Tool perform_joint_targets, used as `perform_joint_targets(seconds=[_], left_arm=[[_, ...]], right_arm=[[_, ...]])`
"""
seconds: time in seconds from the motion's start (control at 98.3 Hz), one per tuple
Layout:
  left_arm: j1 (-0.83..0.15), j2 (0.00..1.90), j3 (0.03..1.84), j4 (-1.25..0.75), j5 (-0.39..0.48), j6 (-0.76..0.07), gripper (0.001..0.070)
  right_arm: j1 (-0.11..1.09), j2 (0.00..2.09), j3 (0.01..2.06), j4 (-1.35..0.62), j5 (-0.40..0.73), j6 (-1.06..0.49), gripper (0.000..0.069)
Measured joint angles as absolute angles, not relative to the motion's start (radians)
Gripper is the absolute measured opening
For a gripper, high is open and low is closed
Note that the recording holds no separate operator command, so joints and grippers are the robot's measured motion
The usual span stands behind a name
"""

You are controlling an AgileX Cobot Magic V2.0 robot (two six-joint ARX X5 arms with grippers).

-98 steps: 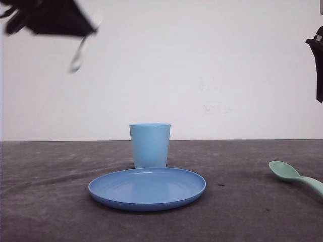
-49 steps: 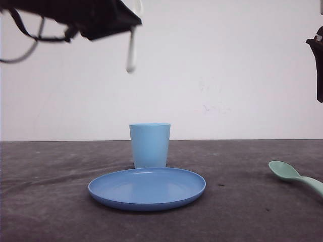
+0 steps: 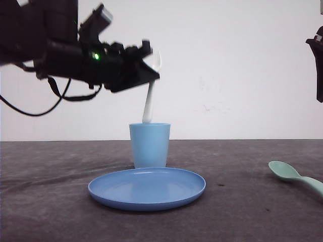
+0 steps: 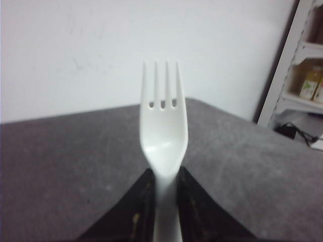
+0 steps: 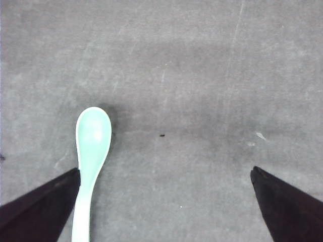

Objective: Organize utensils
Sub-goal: 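Lift the white fork with the left gripper over the blue cup, then release the fork into the cup and raise the left gripper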

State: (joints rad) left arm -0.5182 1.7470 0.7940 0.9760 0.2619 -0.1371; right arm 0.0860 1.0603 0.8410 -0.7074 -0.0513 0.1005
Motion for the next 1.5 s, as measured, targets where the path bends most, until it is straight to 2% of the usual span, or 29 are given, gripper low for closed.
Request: perform_joint_targets(seconds=[0.214, 0.662, 0.875, 1.069, 1.343, 1.496], left_arm=[[-0.529, 1.808, 0.794, 0.976, 0.262, -0.089, 0.0046], [-0.536, 1.858, 0.794, 0.968, 0.262, -0.072, 0.0049], [-0.539, 1.858, 0.794, 0.969, 0.262, -0.071, 0.0176], [-0.540, 1.855, 0.794, 0.976, 0.262, -0.073, 0.0197], [-0.539, 1.673, 0.794, 0.949, 0.262, -0.075, 0.0199], [-0.523, 1.522, 0.796, 0.797, 0.262, -0.075, 0.0199]], right_arm=[[0.086, 1.060, 0.841, -0.707, -0.051, 0.101, 0.0681], [0.086, 1.060, 0.841, -0.707, -0.051, 0.101, 0.0681], [0.086, 1.060, 0.841, -0.707, -0.051, 0.101, 0.0681], [0.086, 1.060, 0.841, -0.707, -0.051, 0.101, 0.0681], [0.086, 1.060, 0.841, -0.707, -0.052, 0.101, 0.0681], [0.088, 1.060, 0.841, -0.706, -0.065, 0.101, 0.0681]])
